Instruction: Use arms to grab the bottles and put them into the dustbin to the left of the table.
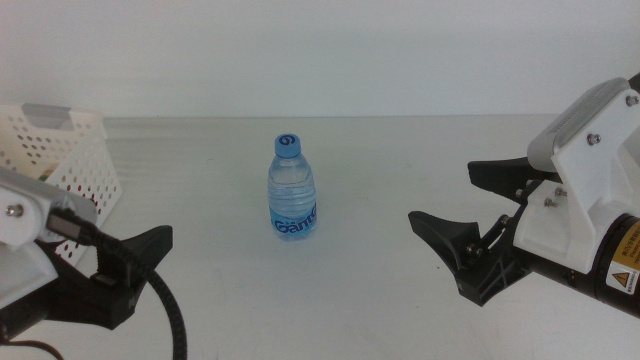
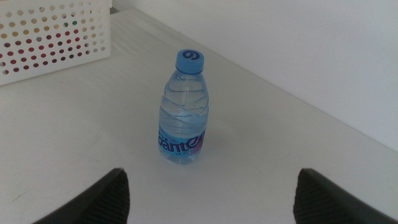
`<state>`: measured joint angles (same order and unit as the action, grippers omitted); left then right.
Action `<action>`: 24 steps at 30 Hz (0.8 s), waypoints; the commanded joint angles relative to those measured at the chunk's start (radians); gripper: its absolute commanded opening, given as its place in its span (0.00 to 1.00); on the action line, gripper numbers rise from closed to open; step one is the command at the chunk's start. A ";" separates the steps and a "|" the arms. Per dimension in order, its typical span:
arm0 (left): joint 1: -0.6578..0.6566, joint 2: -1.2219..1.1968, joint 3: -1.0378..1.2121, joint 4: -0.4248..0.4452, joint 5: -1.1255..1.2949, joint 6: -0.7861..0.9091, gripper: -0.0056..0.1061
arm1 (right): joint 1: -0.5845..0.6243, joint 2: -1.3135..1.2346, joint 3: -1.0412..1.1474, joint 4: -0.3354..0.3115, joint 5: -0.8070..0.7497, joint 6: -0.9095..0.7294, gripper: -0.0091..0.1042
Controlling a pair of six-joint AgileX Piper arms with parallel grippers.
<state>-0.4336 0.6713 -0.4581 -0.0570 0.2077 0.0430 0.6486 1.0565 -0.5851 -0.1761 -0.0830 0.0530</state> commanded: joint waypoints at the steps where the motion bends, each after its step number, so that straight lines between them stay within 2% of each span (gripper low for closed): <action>1: -0.006 -0.004 -0.026 -0.003 -0.103 -0.018 0.86 | 0.001 -0.017 -0.022 -0.010 -0.069 -0.010 0.76; 5: -0.006 -0.004 -0.026 0.006 -0.171 -0.017 0.86 | 0.001 -0.017 -0.022 -0.010 -0.069 -0.010 0.76; 11: -0.006 0.024 -0.016 -0.028 -0.234 -0.014 0.86 | 0.001 -0.017 -0.022 -0.010 -0.069 -0.010 0.76; 16: -0.006 0.086 0.059 -0.026 -0.438 0.002 0.86 | 0.001 -0.017 -0.022 -0.010 -0.069 -0.010 0.76; 20: -0.006 0.138 0.134 0.027 -0.616 -0.022 0.86 | 0.001 -0.017 -0.022 -0.010 -0.069 -0.010 0.76; 24: -0.006 0.233 0.172 0.151 -0.738 -0.145 0.86 | 0.001 -0.017 -0.022 -0.010 -0.069 -0.010 0.76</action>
<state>-0.4336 0.8774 -0.2705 0.0421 -0.3911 -0.0396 0.6486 1.0565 -0.5851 -0.1761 -0.0830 0.0530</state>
